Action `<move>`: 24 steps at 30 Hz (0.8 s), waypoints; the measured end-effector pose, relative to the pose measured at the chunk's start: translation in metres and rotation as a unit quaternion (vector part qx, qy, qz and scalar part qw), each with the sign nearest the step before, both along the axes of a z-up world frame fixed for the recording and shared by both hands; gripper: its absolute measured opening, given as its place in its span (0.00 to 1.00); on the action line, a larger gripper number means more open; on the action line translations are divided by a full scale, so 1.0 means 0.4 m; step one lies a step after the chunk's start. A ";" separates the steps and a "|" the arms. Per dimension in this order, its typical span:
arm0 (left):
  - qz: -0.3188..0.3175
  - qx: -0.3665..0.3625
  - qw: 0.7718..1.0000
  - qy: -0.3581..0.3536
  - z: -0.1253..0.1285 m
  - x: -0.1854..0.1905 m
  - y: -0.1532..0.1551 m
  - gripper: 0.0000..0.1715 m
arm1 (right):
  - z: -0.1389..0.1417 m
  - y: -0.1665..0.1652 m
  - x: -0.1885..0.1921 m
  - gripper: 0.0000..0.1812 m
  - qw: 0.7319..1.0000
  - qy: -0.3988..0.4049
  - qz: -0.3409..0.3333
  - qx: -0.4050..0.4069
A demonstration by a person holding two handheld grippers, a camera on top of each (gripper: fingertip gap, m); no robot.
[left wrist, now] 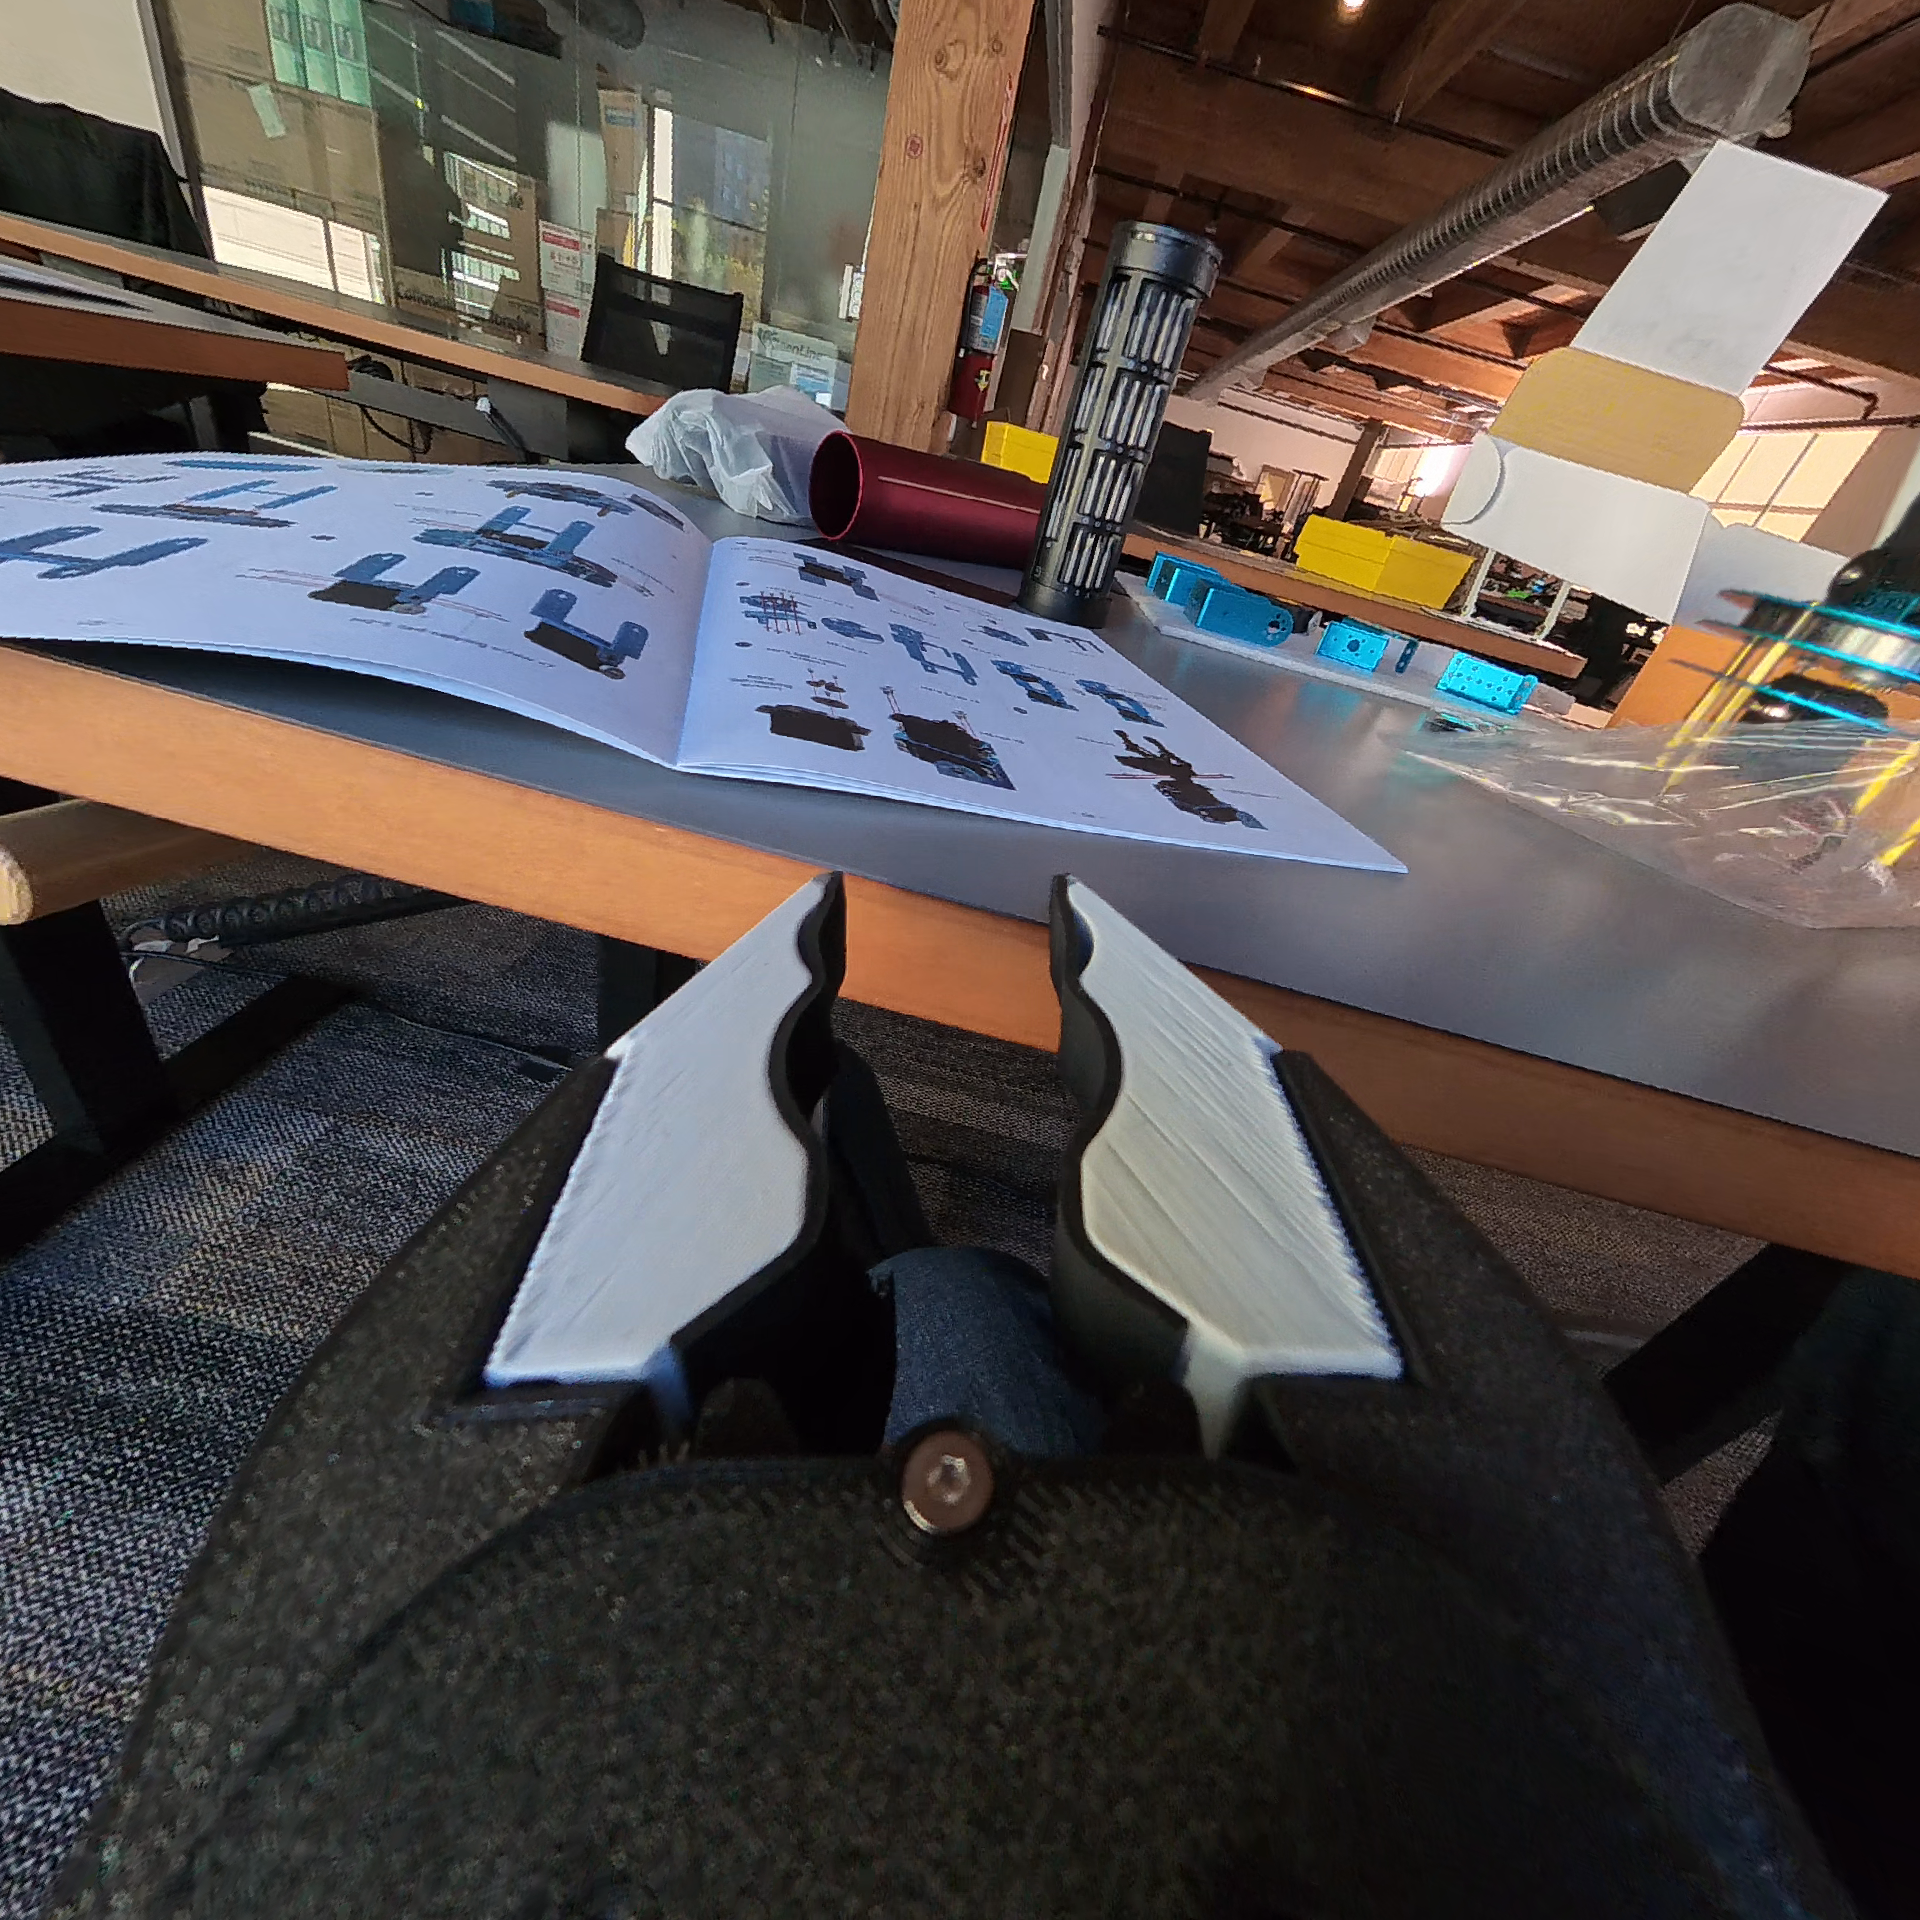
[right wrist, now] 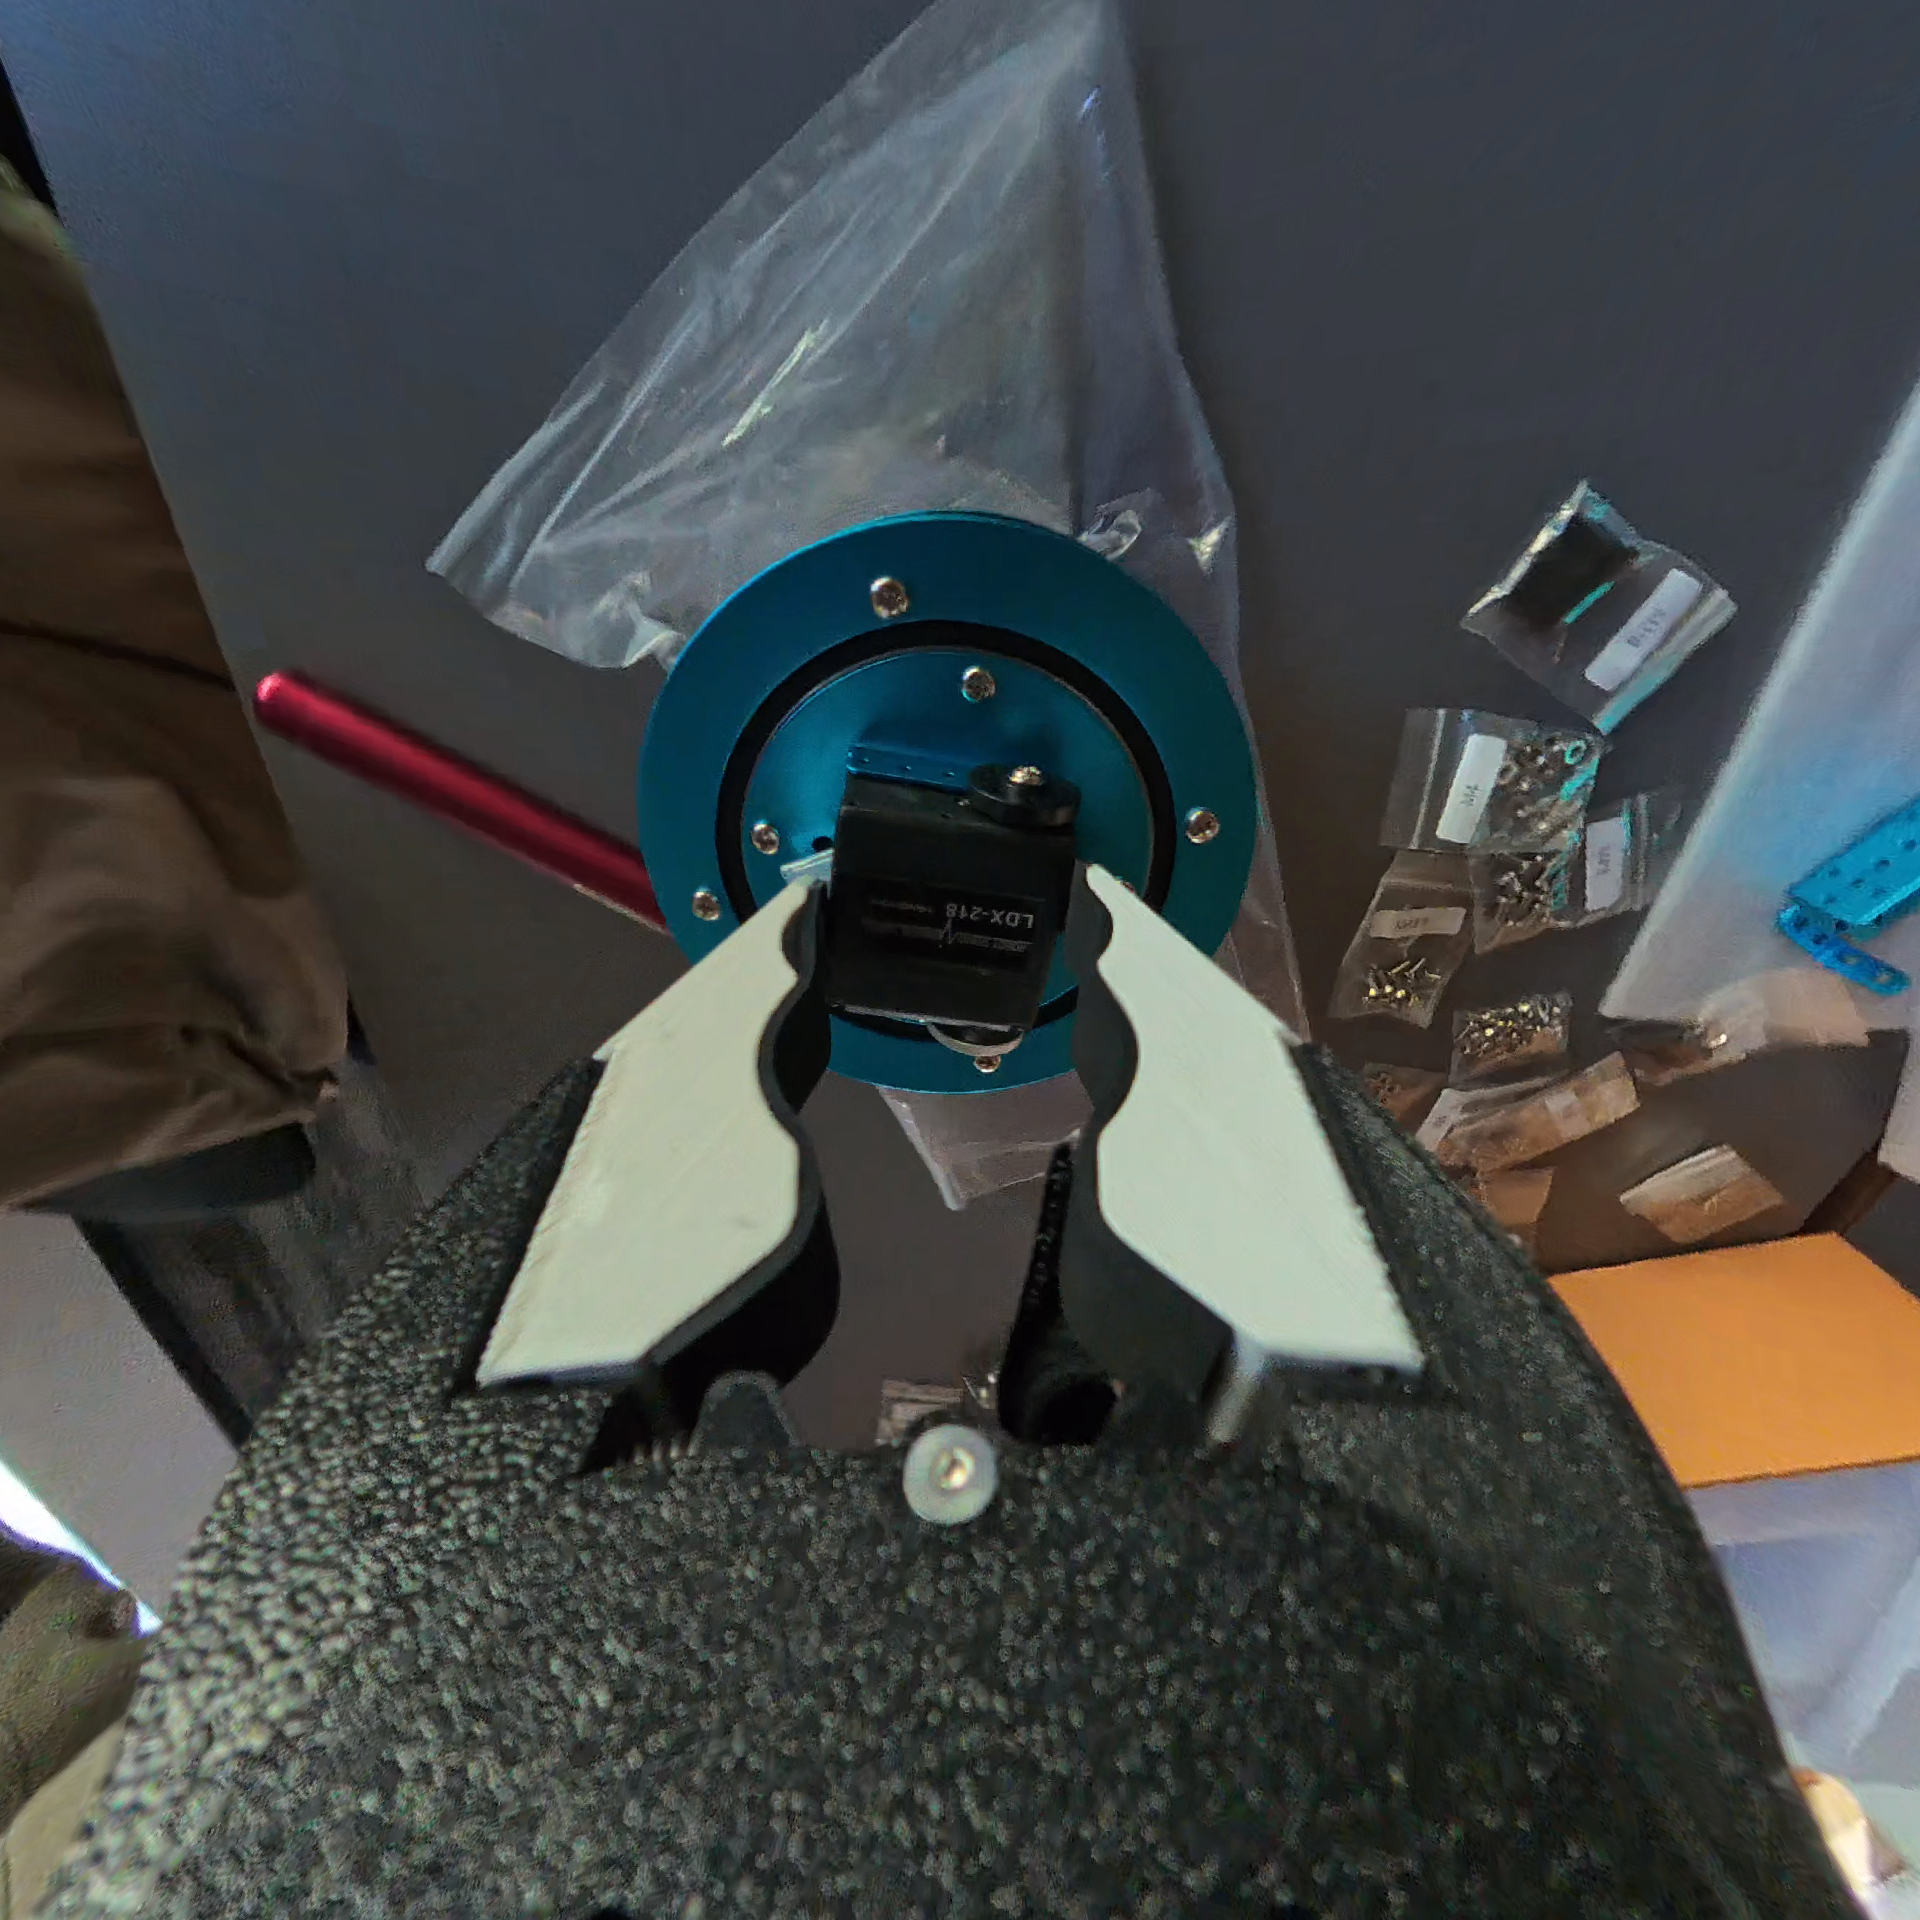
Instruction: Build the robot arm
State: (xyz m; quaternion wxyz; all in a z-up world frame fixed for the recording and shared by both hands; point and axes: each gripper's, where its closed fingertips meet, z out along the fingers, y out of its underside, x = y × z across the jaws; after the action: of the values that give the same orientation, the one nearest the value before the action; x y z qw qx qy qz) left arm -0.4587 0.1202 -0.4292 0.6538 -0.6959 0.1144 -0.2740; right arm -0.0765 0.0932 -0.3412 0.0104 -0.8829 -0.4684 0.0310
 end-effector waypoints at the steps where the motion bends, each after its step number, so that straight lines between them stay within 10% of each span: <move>1: -0.001 0.002 1.000 0.002 0.001 0.002 -0.001 0.22 | -0.008 0.005 0.002 0.24 1.000 0.002 0.024 -0.009; 7: -0.004 0.022 1.000 0.021 0.012 0.019 -0.013 0.22 | -0.044 0.040 0.040 0.24 0.980 -0.043 0.192 -0.030; 13: -0.033 0.050 0.998 0.009 0.132 0.063 -0.035 0.22 | -0.039 0.048 0.041 0.24 0.979 -0.022 0.205 -0.001; 18: -0.208 0.008 0.977 0.047 0.326 0.266 -0.018 0.22 | 0.076 0.075 0.039 0.38 0.972 0.074 0.038 0.221; 24: -0.491 -0.190 0.845 0.092 0.340 0.668 0.062 0.23 | 0.016 -0.033 0.092 0.42 0.814 0.307 -0.369 0.328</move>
State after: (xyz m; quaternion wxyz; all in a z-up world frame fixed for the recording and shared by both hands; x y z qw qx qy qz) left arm -0.1914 0.1452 -0.2931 0.2755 -0.6816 0.4460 -0.5105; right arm -0.0397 0.0800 -0.3349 0.4530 -0.8783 -0.0621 0.1393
